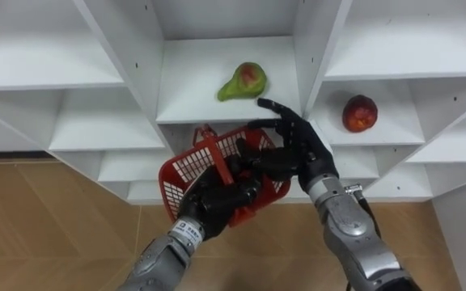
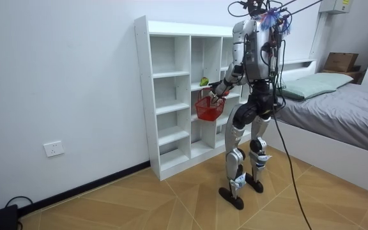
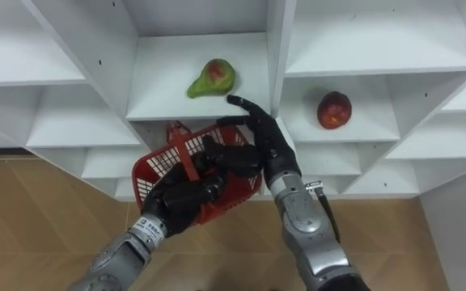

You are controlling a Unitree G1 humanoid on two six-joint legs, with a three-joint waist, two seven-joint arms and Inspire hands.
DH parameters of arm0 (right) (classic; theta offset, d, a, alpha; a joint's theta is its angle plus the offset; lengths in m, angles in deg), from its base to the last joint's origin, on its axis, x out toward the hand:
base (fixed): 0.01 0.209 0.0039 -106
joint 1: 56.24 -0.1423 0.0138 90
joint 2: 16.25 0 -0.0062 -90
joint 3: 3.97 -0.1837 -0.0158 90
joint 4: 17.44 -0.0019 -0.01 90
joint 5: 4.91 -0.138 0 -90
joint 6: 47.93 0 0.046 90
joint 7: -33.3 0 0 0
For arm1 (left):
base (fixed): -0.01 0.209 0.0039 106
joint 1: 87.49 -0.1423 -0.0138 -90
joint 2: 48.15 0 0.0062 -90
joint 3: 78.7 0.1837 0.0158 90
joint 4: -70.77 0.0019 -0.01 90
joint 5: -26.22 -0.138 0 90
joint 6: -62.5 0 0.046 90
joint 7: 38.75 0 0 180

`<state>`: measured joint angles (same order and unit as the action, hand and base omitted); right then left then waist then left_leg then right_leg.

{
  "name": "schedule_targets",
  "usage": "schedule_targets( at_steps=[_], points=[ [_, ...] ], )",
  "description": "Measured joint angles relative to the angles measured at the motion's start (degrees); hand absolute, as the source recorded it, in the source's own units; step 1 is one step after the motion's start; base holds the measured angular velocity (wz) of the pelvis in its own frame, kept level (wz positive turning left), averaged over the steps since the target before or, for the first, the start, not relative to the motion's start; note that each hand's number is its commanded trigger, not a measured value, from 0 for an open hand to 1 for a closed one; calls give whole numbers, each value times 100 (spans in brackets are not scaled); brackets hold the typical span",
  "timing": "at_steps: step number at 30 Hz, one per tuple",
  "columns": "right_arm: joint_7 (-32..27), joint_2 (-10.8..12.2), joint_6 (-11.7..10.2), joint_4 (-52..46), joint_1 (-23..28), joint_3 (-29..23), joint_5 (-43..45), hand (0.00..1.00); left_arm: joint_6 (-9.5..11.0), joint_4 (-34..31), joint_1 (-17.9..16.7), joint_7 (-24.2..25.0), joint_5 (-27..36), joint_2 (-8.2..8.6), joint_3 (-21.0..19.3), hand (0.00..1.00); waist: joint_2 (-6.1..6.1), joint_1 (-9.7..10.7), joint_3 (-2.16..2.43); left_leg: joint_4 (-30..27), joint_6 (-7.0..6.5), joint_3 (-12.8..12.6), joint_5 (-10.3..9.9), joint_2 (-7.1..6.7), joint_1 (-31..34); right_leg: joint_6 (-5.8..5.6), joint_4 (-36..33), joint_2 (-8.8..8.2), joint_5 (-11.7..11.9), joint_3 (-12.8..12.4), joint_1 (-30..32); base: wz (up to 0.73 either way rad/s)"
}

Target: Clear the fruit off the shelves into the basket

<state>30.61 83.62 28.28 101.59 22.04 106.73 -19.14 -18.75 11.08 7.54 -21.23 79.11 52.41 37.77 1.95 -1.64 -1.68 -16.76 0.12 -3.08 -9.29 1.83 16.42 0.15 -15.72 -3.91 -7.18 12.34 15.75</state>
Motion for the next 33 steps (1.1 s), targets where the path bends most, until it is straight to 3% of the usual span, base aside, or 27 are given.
schedule_targets(
  at_steps=[20,27,33],
  points=[
    [89,-7,-110,21,196,10,-374,0,35,0,-73,-2,-450,-7,-40,100,16,-9,30,4,0,-24,0,-5,-88,-5,-5,8,2,-76,-46,0],
    [111,-1,-132,19,296,64,-374,0,64,-2,-216,15,-457,-19,-24,100,-6,-5,119,34,-1,-104,0,-1,-109,-11,-5,12,9,-132,-18,-5],
    [244,4,-211,11,421,68,-354,0,67,13,-370,99,-294,-41,12,100,-33,1,115,123,-10,-203,6,-6,-192,-19,-7,12,15,-214,-1,-9]
  ],
)
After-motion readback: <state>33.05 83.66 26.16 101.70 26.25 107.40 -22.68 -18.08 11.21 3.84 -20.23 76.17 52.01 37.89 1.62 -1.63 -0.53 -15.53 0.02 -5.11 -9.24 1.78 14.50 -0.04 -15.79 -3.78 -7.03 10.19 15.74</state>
